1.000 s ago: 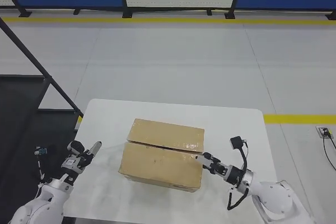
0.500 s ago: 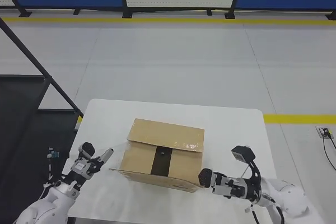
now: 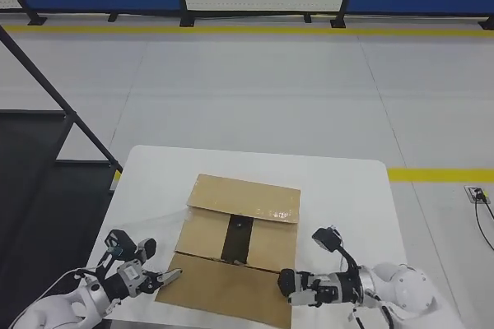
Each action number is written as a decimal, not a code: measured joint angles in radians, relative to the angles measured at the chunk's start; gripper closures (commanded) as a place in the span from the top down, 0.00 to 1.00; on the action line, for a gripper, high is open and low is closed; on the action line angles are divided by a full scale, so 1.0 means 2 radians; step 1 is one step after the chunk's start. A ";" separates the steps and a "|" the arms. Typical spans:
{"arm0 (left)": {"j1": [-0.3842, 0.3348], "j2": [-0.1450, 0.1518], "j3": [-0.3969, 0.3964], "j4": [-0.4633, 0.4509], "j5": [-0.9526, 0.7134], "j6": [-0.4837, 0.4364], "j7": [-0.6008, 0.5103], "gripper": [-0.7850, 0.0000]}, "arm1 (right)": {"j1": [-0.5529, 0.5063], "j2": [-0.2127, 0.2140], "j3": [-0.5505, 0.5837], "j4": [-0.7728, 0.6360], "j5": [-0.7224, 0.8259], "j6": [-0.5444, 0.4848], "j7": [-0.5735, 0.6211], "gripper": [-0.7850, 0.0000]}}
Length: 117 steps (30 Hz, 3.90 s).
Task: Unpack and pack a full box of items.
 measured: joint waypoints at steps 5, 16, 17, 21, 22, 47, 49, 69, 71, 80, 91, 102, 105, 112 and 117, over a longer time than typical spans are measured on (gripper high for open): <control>-0.003 0.002 0.006 0.004 0.018 0.000 -0.006 1.00 | 0.006 -0.002 0.005 0.008 0.060 0.038 -0.030 1.00; -0.001 0.002 0.007 0.001 0.021 0.005 0.000 1.00 | 0.002 -0.005 -0.010 0.002 0.025 0.075 -0.098 1.00; 0.000 0.002 0.009 -0.001 0.027 0.007 0.004 1.00 | 0.007 -0.006 -0.015 0.007 0.019 0.091 -0.116 1.00; 0.007 0.003 0.016 -0.005 0.048 0.017 0.023 1.00 | 0.039 -0.013 -0.041 0.039 0.005 0.135 -0.162 1.00; 0.007 0.003 0.017 -0.005 0.050 0.018 0.027 1.00 | 0.046 -0.015 -0.045 0.048 0.004 0.138 -0.173 1.00; 0.016 0.011 0.029 0.003 0.048 0.025 0.057 1.00 | 0.191 -0.056 -0.102 0.127 -0.077 0.158 -0.447 1.00; 0.017 0.011 0.029 0.004 0.046 0.026 0.058 1.00 | 0.220 -0.064 -0.117 0.163 -0.087 0.170 -0.468 1.00; 0.002 0.018 0.045 0.014 0.058 0.036 0.045 1.00 | 0.333 -0.119 -0.189 0.394 -0.110 0.158 -0.515 1.00; 0.000 0.019 0.046 0.015 0.060 0.037 0.046 1.00 | 0.330 -0.119 -0.183 0.392 -0.107 0.145 -0.513 1.00; 0.018 0.023 -0.013 0.012 -0.038 0.042 0.078 1.00 | 0.261 -0.097 -0.118 0.280 -0.066 0.069 -0.391 1.00; -0.029 0.016 0.047 0.041 0.070 0.232 0.098 1.00 | 0.179 -0.073 -0.069 0.145 -0.068 0.082 -0.251 1.00; -0.064 0.010 0.116 0.067 0.121 0.237 0.105 1.00 | 0.178 -0.079 -0.096 0.151 -0.091 0.106 -0.269 1.00; -0.062 0.010 0.122 0.062 0.130 0.232 0.108 1.00 | 0.196 -0.085 -0.119 0.166 -0.110 0.120 -0.278 1.00; -0.043 0.010 0.124 0.047 0.141 0.225 0.119 1.00 | 0.246 -0.102 -0.177 0.203 -0.156 0.154 -0.281 1.00; -0.027 0.010 0.120 0.034 0.141 0.219 0.128 1.00 | 0.274 -0.114 -0.208 0.231 -0.181 0.168 -0.274 1.00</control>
